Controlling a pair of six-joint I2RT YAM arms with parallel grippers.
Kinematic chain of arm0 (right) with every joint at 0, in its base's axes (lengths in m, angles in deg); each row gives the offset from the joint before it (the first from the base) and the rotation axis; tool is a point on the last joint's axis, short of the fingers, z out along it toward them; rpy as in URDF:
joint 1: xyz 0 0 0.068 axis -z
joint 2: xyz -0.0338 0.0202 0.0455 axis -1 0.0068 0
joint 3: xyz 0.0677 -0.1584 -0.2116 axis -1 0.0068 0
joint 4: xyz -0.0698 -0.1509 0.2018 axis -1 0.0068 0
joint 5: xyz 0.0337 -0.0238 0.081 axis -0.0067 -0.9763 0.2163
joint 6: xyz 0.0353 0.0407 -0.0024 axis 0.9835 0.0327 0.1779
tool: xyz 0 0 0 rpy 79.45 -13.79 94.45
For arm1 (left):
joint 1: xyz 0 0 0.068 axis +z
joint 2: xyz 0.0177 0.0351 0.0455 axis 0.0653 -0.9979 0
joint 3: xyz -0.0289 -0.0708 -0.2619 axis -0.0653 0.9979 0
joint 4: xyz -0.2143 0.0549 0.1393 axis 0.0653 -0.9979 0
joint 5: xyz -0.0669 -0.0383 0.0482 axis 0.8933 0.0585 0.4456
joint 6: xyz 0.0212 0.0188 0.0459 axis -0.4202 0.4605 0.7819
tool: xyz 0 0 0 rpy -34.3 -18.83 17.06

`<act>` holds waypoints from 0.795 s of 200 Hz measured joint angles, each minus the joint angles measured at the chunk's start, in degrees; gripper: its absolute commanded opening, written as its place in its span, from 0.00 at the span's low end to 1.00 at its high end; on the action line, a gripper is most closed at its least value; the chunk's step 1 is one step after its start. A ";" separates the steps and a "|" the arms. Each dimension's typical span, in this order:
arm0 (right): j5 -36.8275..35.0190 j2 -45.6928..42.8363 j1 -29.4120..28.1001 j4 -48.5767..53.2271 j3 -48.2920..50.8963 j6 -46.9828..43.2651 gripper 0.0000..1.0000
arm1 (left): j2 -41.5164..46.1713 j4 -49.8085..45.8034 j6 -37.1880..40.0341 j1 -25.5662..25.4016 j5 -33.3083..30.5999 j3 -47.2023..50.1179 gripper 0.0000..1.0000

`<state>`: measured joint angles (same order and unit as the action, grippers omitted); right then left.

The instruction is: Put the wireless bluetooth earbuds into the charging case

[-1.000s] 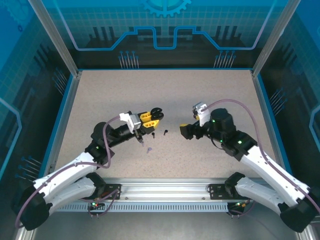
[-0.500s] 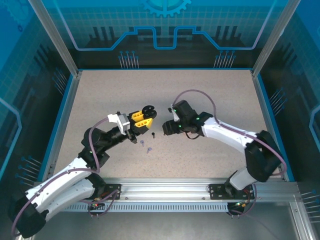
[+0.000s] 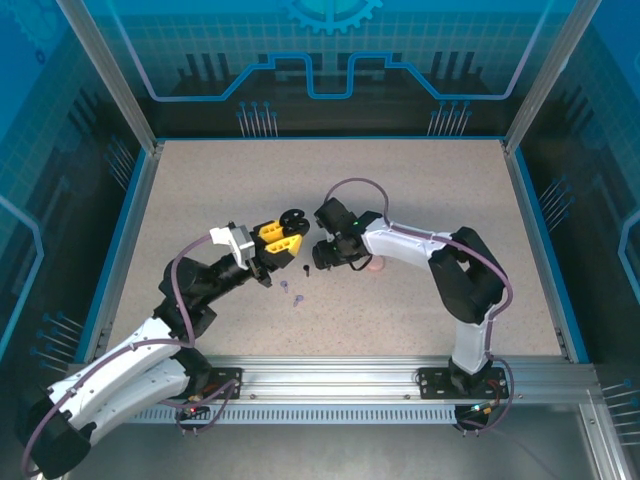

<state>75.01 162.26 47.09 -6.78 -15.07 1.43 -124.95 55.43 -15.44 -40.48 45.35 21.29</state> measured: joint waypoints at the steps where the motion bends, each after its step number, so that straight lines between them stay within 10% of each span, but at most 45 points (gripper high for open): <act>1: 0.00 0.04 -0.04 0.02 -0.02 0.00 0.55 | 0.00 0.00 -0.04 0.00 0.00 0.00 0.00; 159: -1.57 5.60 -1.18 3.76 -4.39 1.46 0.56 | -0.02 -1.42 -0.22 0.00 -0.42 0.00 0.00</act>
<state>73.44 167.85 45.91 -3.02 -19.47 2.89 -124.97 54.00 -15.66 -40.48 44.93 21.29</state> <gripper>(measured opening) 0.554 0.212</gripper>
